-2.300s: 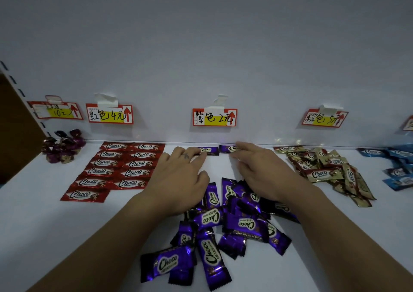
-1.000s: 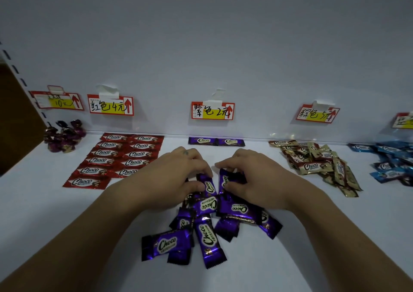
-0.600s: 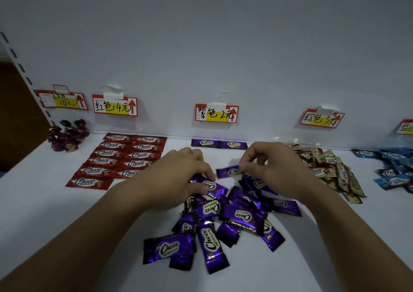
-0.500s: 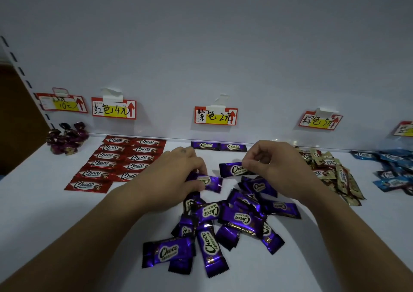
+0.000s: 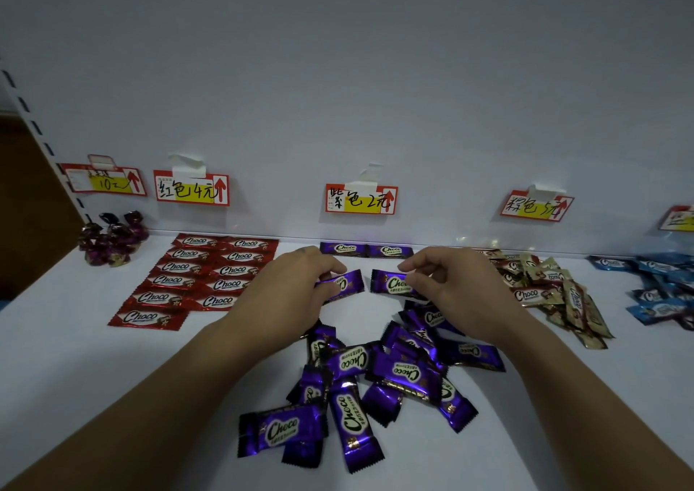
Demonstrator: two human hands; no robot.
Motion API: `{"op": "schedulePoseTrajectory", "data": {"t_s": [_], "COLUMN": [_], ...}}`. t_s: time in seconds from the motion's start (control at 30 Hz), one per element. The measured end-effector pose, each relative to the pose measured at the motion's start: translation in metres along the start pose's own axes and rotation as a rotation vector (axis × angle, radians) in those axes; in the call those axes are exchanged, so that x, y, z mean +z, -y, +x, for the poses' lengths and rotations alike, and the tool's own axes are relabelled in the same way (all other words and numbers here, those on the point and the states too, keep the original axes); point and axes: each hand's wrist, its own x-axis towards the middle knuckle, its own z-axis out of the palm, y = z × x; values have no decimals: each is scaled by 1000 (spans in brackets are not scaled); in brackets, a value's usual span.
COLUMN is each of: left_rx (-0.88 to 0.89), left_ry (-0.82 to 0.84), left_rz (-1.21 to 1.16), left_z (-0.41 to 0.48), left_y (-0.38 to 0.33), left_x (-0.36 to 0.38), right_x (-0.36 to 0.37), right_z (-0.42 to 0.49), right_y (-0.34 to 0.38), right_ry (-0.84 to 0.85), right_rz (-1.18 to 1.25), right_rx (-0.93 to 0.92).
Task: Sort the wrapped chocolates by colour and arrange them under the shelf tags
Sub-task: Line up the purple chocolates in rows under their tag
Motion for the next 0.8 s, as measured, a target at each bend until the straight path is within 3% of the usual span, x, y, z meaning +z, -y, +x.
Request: {"op": "schedulePoseTrajectory", "data": {"t_s": [0.27, 0.47, 0.63, 0.8], "left_rx": [97, 33, 33, 122], "left_ry": [-22, -5, 113, 114], "left_rz": [77, -13, -152, 48], "left_z": [-3, -5, -5, -5], "left_y": [2, 1, 4, 4], "left_x": [-7, -3, -11, -16], "right_x": [0, 3, 1, 0], "right_z": [0, 1, 0, -1], "right_y": [4, 2, 7, 7], "right_ry": [-51, -48, -72, -85], "right_rz": [154, 112, 93, 80], "right_rx": [1, 17, 6, 26]}}
